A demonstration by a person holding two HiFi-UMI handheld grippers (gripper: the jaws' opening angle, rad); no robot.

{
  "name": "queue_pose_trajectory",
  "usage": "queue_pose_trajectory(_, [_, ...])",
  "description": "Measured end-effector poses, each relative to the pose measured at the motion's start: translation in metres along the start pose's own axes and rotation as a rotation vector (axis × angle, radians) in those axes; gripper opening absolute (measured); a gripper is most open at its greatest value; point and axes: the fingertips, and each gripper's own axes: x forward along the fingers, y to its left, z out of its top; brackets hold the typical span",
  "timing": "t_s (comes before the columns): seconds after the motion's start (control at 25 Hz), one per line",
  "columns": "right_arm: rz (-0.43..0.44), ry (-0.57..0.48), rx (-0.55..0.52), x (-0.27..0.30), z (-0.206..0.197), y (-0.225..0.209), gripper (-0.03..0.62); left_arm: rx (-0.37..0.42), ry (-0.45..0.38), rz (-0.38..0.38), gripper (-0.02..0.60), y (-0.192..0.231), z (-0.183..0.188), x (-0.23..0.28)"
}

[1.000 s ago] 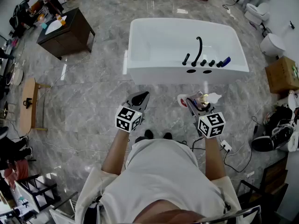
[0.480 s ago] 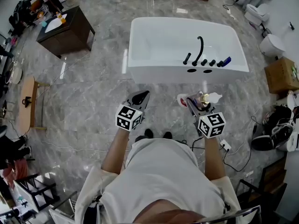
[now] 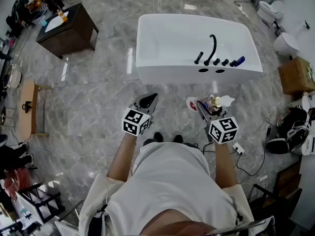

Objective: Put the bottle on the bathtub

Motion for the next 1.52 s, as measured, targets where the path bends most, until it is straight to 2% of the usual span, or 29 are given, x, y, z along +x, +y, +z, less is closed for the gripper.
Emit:
queue_pose_trajectory(0.56, [-0.017,0.023,0.041,0.029,-0.018,0.042,0.233,-0.014,0.02,-0.043,0.008,0.034,-0.025,-0.024])
queue_pose_trajectory(0.84, [-0.018,0.031,0.052,0.039,-0.018,0.048,0.233,-0.03,0.015,-0.055,0.009,0.043,-0.022,-0.024])
queue_pose_trajectory(1.12, [-0.017,0.03,0.054,0.052,-0.014,0.037,0.233,-0.031,0.022,-0.053,0.008,0.052,-0.02,-0.014])
queue_pose_trajectory(1.52, [0.022,0.045,0.038,0.101,0.002,-0.012,0.233,-0.05,0.033,-0.006,0.008,0.083,-0.007,0.037])
